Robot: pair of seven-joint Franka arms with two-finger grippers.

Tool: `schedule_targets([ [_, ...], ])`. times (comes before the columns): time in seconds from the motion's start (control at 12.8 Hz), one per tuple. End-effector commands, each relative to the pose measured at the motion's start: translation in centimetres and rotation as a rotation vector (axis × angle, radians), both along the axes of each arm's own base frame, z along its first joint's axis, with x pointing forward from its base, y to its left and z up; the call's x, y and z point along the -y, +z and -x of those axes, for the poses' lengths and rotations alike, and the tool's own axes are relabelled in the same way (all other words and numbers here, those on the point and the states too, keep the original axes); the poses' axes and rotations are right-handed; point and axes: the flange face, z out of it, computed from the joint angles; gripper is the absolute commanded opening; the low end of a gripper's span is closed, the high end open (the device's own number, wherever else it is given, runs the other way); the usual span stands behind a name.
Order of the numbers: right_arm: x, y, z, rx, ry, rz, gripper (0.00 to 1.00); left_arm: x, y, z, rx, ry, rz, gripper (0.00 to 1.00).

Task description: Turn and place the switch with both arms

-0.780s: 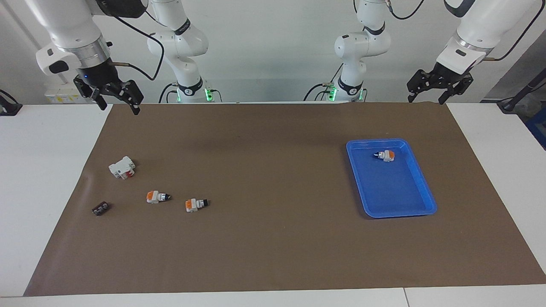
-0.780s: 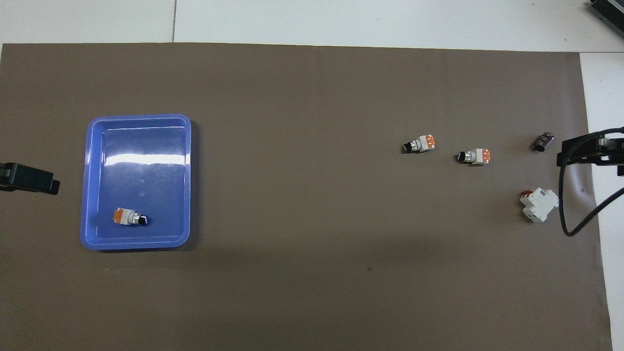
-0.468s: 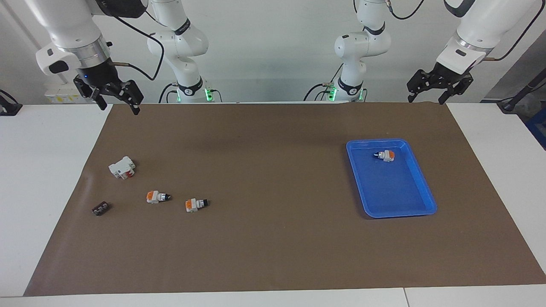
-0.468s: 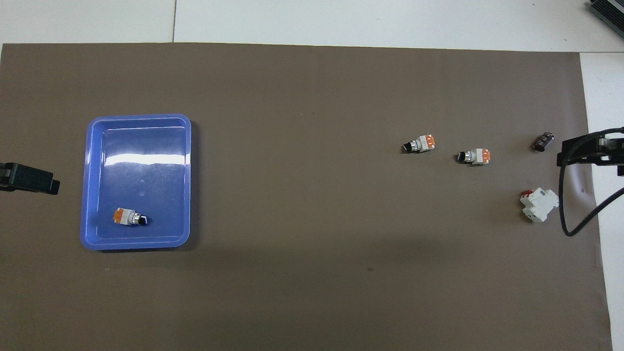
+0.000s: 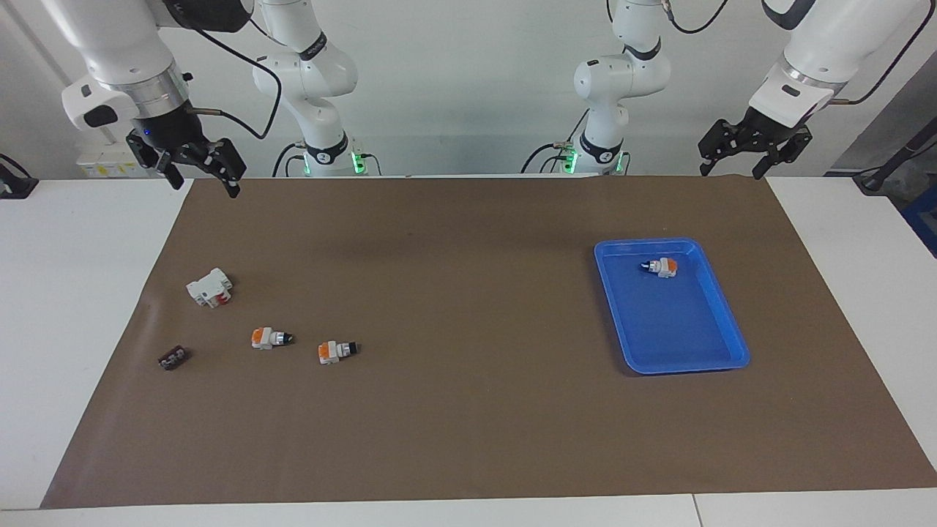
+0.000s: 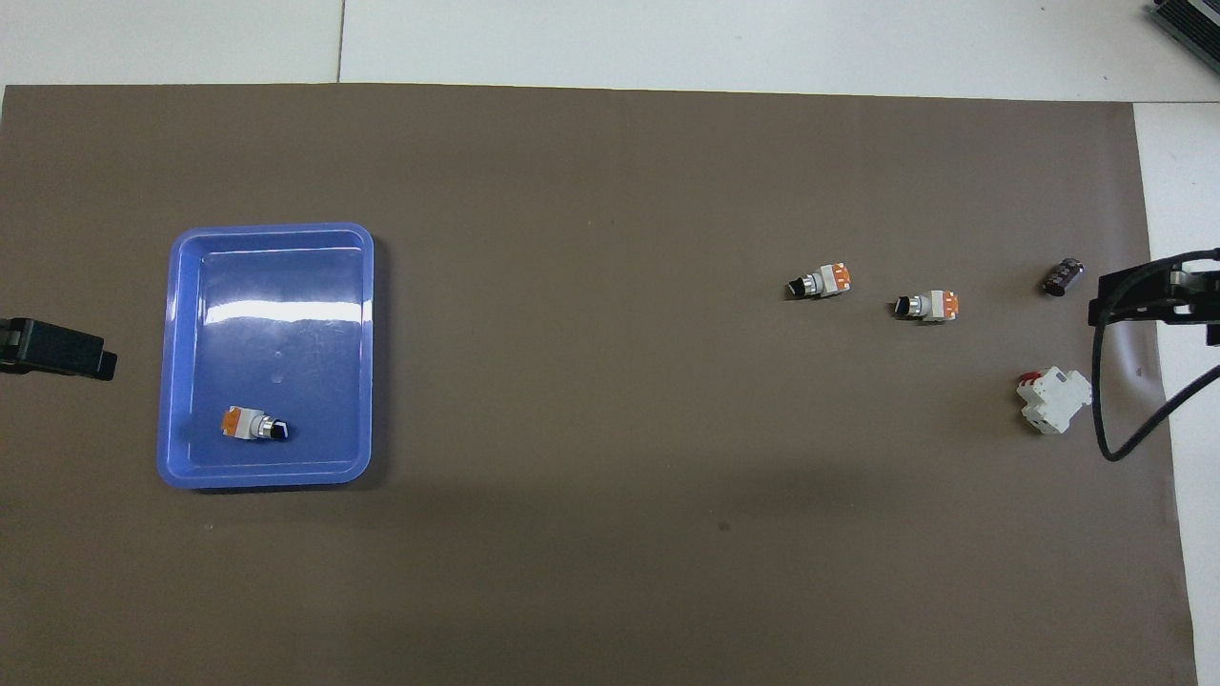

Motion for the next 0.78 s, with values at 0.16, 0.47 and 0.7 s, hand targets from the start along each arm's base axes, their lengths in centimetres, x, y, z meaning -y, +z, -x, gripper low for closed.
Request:
schedule_targets([
  [0.16, 0.3, -0.3, 0.5, 0.003, -0.029, -0.019, 1.00, -0.1, 0.1, 1.0, -0.003, 0.010, 0.001, 1.00],
  [0.47, 0.2, -0.4, -0.4, 0.069, -0.076, -0.016, 1.00, -0.1, 0.1, 1.0, -0.003, 0.010, 0.001, 1.00],
  [0.7, -1.0, -2.8, -2.1, 0.137, -0.123, -0.015, 1.00, 0.0, 0.1, 1.0, -0.003, 0.008, 0.001, 1.00],
])
